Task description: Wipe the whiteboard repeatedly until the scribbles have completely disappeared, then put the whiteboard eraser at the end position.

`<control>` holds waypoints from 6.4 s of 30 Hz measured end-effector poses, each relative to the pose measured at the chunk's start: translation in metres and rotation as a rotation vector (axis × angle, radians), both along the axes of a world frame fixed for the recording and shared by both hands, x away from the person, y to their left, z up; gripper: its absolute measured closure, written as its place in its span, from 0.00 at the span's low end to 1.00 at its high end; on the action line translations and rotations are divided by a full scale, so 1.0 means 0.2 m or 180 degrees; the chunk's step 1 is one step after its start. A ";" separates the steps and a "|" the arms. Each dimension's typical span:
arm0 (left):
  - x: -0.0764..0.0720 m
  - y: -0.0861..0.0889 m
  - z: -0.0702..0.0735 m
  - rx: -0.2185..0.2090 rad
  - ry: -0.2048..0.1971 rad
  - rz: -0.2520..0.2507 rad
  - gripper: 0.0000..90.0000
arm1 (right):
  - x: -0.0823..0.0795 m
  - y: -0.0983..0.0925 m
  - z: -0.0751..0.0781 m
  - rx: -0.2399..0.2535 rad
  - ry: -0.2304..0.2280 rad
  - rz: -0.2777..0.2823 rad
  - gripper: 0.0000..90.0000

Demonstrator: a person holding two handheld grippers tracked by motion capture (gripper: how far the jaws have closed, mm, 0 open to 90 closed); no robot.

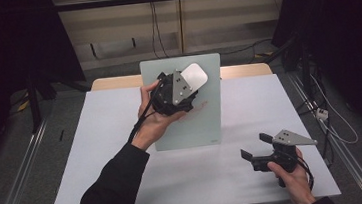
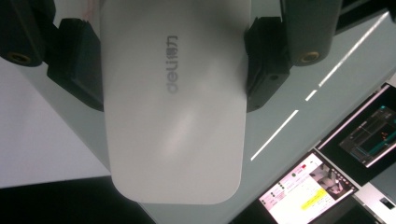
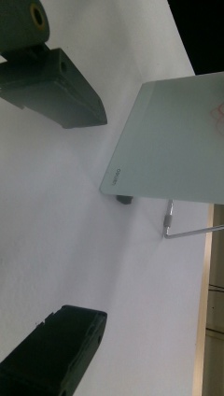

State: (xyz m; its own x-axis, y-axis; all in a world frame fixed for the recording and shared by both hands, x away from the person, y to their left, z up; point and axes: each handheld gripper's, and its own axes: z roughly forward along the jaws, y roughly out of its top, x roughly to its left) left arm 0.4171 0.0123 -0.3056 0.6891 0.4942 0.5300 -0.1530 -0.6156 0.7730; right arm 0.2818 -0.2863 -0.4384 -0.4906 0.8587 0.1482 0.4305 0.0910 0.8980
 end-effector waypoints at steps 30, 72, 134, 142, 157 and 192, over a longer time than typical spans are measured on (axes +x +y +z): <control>-0.09 -0.09 -0.20 0.0340 0.0222 -0.0225 0.35 | 0.00 0.00 0.00 0.0004 -0.0005 0.0012 0.06; -0.05 0.03 -0.12 0.0212 0.0151 -0.0115 0.35 | 0.00 0.00 0.00 0.0021 0.0004 0.0002 0.06; -0.19 0.22 -0.46 0.0491 0.0470 -0.0212 0.35 | 0.00 0.00 0.00 0.0015 -0.0002 0.0015 0.06; -0.15 0.26 -0.36 0.0204 0.0410 -0.0065 0.35 | 0.00 0.01 0.00 0.0011 -0.0002 0.0013 0.06; -0.14 0.30 -0.36 0.0177 0.0530 -0.0077 0.35 | 0.01 0.01 0.00 0.0006 0.0003 0.0018 0.06; -0.15 0.38 -0.28 -0.0217 0.1167 -0.0250 0.35 | 0.00 0.01 0.00 0.0016 -0.0010 0.0036 0.06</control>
